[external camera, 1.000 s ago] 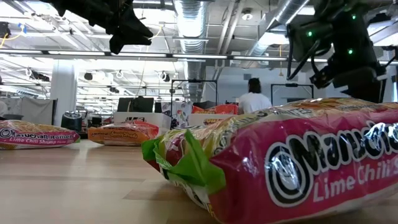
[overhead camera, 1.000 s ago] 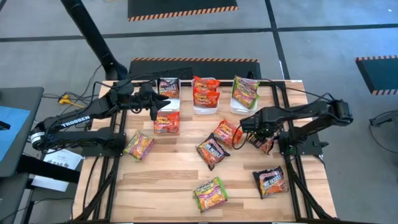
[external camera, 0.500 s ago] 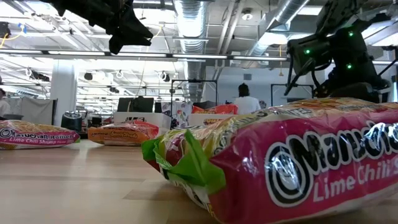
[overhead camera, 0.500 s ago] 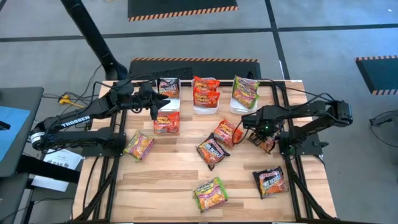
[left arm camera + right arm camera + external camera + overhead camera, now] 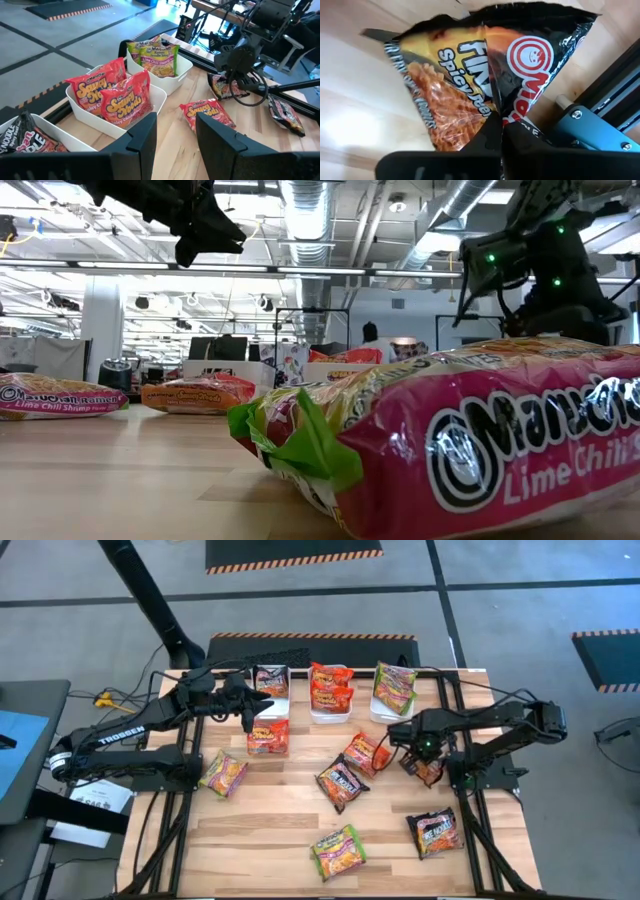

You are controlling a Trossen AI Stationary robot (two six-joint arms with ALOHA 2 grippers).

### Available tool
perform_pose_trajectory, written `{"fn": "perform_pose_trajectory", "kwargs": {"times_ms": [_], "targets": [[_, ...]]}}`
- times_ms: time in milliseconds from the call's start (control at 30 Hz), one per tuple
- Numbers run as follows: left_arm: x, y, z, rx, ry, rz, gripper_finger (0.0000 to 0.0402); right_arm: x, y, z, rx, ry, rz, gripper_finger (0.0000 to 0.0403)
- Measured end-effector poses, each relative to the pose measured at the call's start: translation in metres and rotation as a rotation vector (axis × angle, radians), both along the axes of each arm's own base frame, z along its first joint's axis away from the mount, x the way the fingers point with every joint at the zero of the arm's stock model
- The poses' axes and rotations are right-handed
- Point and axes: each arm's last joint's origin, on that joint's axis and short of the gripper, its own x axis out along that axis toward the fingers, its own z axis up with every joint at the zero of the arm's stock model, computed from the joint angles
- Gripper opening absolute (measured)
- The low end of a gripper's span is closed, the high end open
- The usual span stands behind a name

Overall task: Sort Maruchan noodles
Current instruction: Put the black noodle pack into the left white bin

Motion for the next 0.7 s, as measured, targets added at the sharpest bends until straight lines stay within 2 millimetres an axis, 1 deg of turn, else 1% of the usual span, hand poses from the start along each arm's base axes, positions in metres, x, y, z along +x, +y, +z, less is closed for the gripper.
{"fn": "perform_pose_trajectory", "kwargs": {"times_ms": [233, 500, 700], "targets": [[0.000, 0.000, 0.000, 0.000, 0.000, 0.000, 0.0121, 0.017, 0.010, 0.034, -0.025, -0.044, 0.021, 0.0004], [0.000, 0.000, 0.000, 0.000, 0.001, 0.000, 0.0121, 0.022, 0.029, 0.072, -0.123, -0.021, 0.021, 0.0003], [0.000, 0.000, 0.000, -0.002, 0.000, -0.002, 0.0121, 0.031, 0.036, 0.099, -0.216, -0.127, 0.022, 0.0003]]}}
